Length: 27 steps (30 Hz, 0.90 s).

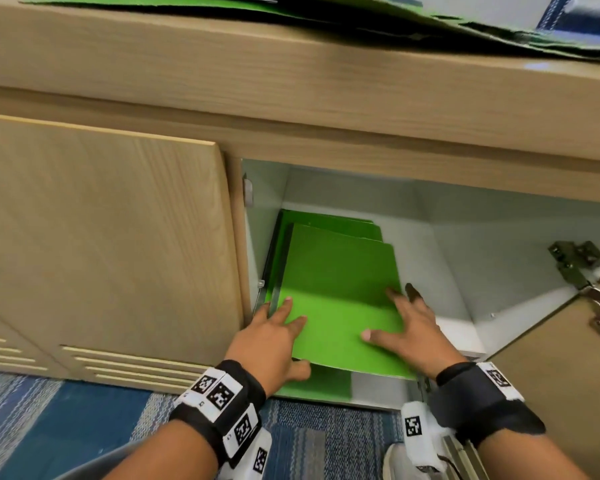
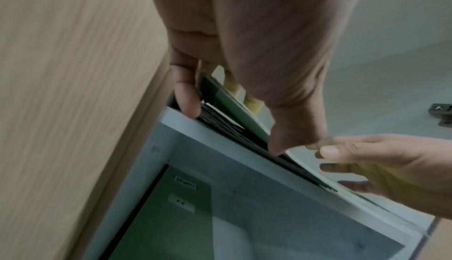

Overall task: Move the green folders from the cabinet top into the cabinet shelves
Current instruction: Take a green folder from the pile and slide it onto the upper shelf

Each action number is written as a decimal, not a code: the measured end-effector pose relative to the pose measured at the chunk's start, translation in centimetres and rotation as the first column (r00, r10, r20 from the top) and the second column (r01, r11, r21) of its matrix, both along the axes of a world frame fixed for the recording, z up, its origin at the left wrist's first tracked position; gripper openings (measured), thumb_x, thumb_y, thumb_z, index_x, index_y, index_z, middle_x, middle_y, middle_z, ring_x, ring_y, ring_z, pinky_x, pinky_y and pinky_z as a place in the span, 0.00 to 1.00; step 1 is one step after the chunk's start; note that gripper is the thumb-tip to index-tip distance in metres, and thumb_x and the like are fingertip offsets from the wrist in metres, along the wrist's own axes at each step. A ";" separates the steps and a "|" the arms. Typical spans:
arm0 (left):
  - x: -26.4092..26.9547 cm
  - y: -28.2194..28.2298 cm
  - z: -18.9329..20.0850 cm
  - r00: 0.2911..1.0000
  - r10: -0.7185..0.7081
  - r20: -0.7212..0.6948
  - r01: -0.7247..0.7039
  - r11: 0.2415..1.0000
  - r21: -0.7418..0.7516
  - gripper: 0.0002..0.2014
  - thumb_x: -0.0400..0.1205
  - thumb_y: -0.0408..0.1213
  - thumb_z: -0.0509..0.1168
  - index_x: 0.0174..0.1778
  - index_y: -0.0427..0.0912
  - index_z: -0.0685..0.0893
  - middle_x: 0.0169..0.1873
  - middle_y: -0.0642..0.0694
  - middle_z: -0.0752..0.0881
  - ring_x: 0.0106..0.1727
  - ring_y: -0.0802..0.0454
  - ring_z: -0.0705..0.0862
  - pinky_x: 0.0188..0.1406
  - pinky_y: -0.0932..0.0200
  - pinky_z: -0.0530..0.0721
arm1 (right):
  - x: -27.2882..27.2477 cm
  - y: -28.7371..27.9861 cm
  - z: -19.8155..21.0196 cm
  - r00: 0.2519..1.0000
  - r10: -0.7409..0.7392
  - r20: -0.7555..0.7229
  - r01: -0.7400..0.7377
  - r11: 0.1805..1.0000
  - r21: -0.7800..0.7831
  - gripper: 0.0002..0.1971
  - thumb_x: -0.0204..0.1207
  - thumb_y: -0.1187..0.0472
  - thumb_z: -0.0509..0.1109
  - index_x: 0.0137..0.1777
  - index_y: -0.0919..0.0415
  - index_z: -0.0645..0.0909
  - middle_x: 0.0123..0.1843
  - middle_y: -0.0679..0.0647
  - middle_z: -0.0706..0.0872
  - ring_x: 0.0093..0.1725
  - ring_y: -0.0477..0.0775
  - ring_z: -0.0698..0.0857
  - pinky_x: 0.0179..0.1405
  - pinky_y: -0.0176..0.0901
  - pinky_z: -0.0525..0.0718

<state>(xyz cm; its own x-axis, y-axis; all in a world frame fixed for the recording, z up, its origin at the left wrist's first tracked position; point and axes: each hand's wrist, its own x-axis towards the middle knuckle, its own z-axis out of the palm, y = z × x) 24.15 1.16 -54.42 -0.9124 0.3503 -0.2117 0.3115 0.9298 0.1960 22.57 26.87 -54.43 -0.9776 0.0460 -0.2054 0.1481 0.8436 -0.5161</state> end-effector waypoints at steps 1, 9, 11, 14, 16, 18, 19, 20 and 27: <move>0.1 0.1 0.1 1.000 0.009 -0.001 -0.009 1.000 -0.009 0.39 0.76 0.60 0.63 0.83 0.57 0.56 0.85 0.50 0.48 0.84 0.39 0.52 0.77 0.43 0.67 | 0.3 -0.4 0.1 0.996 0.086 0.030 -0.088 0.993 0.073 0.58 0.55 0.27 0.76 0.84 0.41 0.54 0.84 0.56 0.57 0.83 0.58 0.54 0.80 0.53 0.61; 1.6 1.1 0.5 0.994 0.082 -0.065 -0.092 0.983 -0.157 0.29 0.82 0.50 0.58 0.80 0.46 0.62 0.84 0.42 0.53 0.84 0.36 0.48 0.75 0.40 0.68 | 0.2 -1.6 -1.0 0.950 0.293 0.107 -0.311 0.918 0.245 0.50 0.62 0.39 0.78 0.82 0.35 0.54 0.87 0.44 0.51 0.84 0.54 0.49 0.82 0.56 0.58; 2.8 1.5 1.1 0.985 0.094 -0.144 -0.122 0.971 -0.205 0.26 0.80 0.50 0.59 0.73 0.44 0.69 0.77 0.38 0.62 0.79 0.37 0.58 0.71 0.42 0.68 | 0.0 -1.8 -1.2 0.948 0.302 0.103 -0.318 0.917 0.241 0.48 0.63 0.40 0.78 0.82 0.35 0.56 0.86 0.44 0.53 0.84 0.54 0.51 0.81 0.56 0.60; 4.0 1.6 1.8 0.970 0.123 -0.212 -0.152 0.980 -0.129 0.20 0.79 0.51 0.59 0.63 0.46 0.68 0.61 0.45 0.69 0.64 0.45 0.69 0.59 0.49 0.72 | -0.3 -2.5 -1.3 0.947 0.309 0.092 -0.322 0.903 0.283 0.48 0.64 0.40 0.78 0.82 0.35 0.56 0.86 0.44 0.54 0.83 0.55 0.52 0.80 0.58 0.61; 4.0 1.2 2.0 0.972 0.130 -0.195 -0.151 0.984 -0.094 0.21 0.78 0.54 0.59 0.62 0.47 0.65 0.59 0.46 0.69 0.63 0.46 0.70 0.58 0.50 0.75 | -0.6 -2.9 -1.3 0.952 0.294 0.086 -0.306 0.899 0.314 0.48 0.64 0.40 0.77 0.82 0.35 0.56 0.86 0.44 0.55 0.83 0.56 0.54 0.79 0.60 0.62; 3.7 0.7 1.7 0.976 0.120 -0.181 -0.136 0.987 -0.082 0.22 0.78 0.55 0.59 0.61 0.47 0.65 0.60 0.46 0.69 0.63 0.47 0.69 0.59 0.51 0.77 | -1.0 -3.2 -1.3 0.957 0.278 0.078 -0.288 0.899 0.329 0.48 0.63 0.40 0.78 0.81 0.35 0.56 0.85 0.44 0.56 0.82 0.56 0.55 0.77 0.61 0.63; 3.5 0.5 1.5 0.977 0.116 -0.179 -0.131 0.988 -0.075 0.22 0.78 0.56 0.59 0.62 0.47 0.65 0.60 0.46 0.69 0.63 0.47 0.69 0.59 0.51 0.77 | -1.2 -3.3 -1.4 0.960 0.271 0.076 -0.281 0.902 0.328 0.48 0.63 0.40 0.78 0.81 0.35 0.56 0.85 0.44 0.57 0.82 0.57 0.55 0.77 0.62 0.64; 3.2 0.4 1.4 0.977 0.112 -0.179 -0.126 0.989 -0.072 0.22 0.78 0.56 0.59 0.62 0.47 0.66 0.61 0.46 0.69 0.63 0.47 0.68 0.59 0.51 0.77 | -1.4 -3.3 -1.4 0.961 0.265 0.078 -0.275 0.905 0.325 0.48 0.63 0.40 0.78 0.81 0.35 0.57 0.85 0.44 0.57 0.82 0.57 0.56 0.77 0.62 0.64; 1.6 -0.3 -0.6 0.989 0.041 -0.139 -0.053 0.995 -0.083 0.30 0.83 0.44 0.55 0.82 0.52 0.55 0.84 0.45 0.47 0.84 0.42 0.48 0.75 0.46 0.65 | -2.8 -3.6 -1.1 0.966 0.249 0.072 -0.258 0.906 0.334 0.48 0.61 0.41 0.80 0.80 0.35 0.59 0.85 0.42 0.58 0.83 0.57 0.56 0.76 0.62 0.67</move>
